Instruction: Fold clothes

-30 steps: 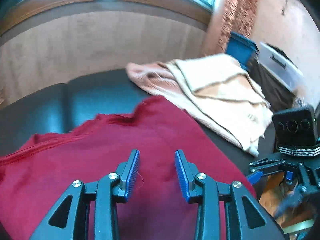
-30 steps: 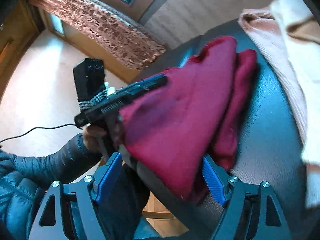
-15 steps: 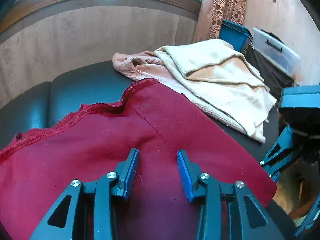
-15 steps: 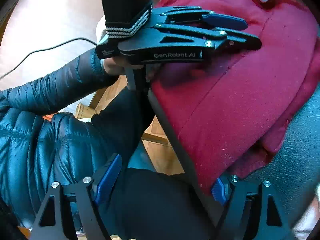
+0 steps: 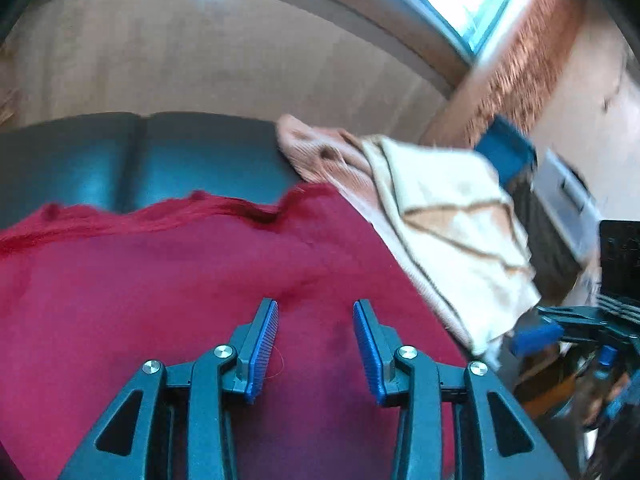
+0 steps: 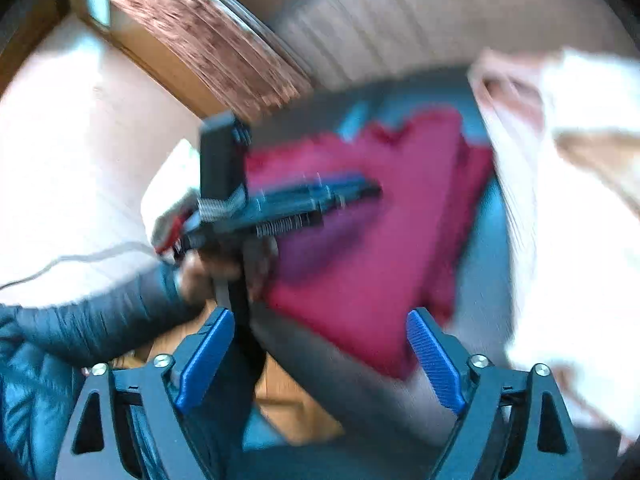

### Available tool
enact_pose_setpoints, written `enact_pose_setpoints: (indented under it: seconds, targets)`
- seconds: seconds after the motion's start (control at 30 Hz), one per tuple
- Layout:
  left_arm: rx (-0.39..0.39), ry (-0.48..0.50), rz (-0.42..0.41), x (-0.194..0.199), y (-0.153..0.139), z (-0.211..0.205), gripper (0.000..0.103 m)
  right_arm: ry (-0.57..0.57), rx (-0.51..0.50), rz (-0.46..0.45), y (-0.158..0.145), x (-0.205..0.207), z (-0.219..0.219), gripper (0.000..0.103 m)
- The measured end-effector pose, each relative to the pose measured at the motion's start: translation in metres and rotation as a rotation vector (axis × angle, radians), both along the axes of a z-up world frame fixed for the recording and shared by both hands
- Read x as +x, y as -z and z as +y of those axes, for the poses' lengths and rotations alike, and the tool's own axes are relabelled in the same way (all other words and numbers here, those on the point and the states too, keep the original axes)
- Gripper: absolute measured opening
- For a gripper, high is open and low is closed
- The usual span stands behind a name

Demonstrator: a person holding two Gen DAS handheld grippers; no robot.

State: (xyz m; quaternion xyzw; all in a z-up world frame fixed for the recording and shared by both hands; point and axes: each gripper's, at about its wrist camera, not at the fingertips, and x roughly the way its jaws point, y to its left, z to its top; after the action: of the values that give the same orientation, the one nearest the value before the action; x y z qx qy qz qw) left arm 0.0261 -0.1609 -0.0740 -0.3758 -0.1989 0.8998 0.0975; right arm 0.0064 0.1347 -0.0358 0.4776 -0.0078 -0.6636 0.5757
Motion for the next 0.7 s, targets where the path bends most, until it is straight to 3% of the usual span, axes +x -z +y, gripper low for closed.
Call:
enact_pose_setpoints:
  seconds: [0.07,0.17,0.4,0.47,0.6,0.7]
  targets:
    - [0.014,-0.030,0.035,0.032,-0.010,-0.025,0.040,0.002,-0.043,0.039,-0.007,0.001,-0.023,0.101]
    - [-0.002,-0.114,0.072,0.097,-0.024,-0.077,0.040,0.011,-0.027,0.084,0.002,-0.003,-0.070,0.102]
    - [-0.065,-0.338,-0.012,0.229,-0.019,-0.194,0.041,0.052,0.066,0.228,0.036,-0.016,-0.159,0.102]
    - [-0.037,-0.311,-0.041,0.244,-0.010,-0.205,0.043,0.075,0.098,0.220,0.054,-0.026,-0.164,0.103]
    - [0.033,-0.202,-0.083,0.258,0.009,-0.213,0.045,0.076,0.014,0.238,0.067,-0.029,-0.152,0.103]
    - [0.057,-0.143,-0.061,0.252,0.016,-0.213,0.045,0.084,-0.012,0.221,0.067,-0.031,-0.148,0.103]
